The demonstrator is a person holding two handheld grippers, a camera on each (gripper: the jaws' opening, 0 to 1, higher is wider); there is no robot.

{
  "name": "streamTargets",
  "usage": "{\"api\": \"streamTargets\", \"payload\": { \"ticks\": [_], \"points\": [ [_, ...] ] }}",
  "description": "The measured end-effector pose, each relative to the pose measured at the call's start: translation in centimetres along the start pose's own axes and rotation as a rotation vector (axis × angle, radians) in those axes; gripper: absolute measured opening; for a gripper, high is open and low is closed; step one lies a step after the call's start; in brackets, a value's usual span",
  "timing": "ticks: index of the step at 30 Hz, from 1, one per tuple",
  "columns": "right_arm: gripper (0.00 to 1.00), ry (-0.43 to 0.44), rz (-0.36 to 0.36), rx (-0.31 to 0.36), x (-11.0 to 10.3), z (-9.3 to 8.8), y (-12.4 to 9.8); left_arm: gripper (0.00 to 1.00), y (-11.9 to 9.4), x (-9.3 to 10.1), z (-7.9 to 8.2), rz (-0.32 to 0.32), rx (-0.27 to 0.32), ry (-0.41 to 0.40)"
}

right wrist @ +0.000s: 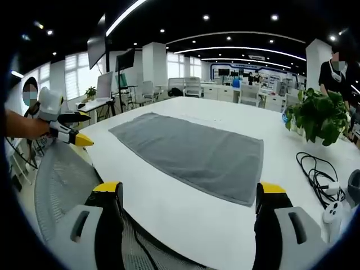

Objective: Fold the towel on the table until its edges align and the towel forms a compact rectangular stack.

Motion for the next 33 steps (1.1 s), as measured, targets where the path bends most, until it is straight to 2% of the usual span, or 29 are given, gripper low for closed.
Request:
{"api": "streamTargets", "payload": {
  "ticks": [12, 20, 33],
  "points": [
    [0.99, 0.007, 0.002, -0.015, 0.2, -0.7, 0.2, 0.99, -0.1, 0.3, 0.3, -0.001, 0.001, -0.006],
    [0.99, 0.016, 0.001, -0.016, 0.3, -0.7, 0.2, 0.99, 0.2, 0.2, -0.1, 0.0, 0.001, -0.011],
    [0.99, 0.035, -0.003, -0.008, 0.7, -0.6, 0.0, 0.99, 0.6, 0.4, 0.9, -0.007, 0.018, 0.006]
  ]
}}
Point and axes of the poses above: the point that each gripper's makers call its tool centre point, and the gripper's own axes: y roughly forward along the fingers, x roughly to its right, z roughly out of its top, the point moved 5 cm from there along -y, roughly backward along the fingers, and after that the axes turned 10 degrees about y, right-handed, at the moved point
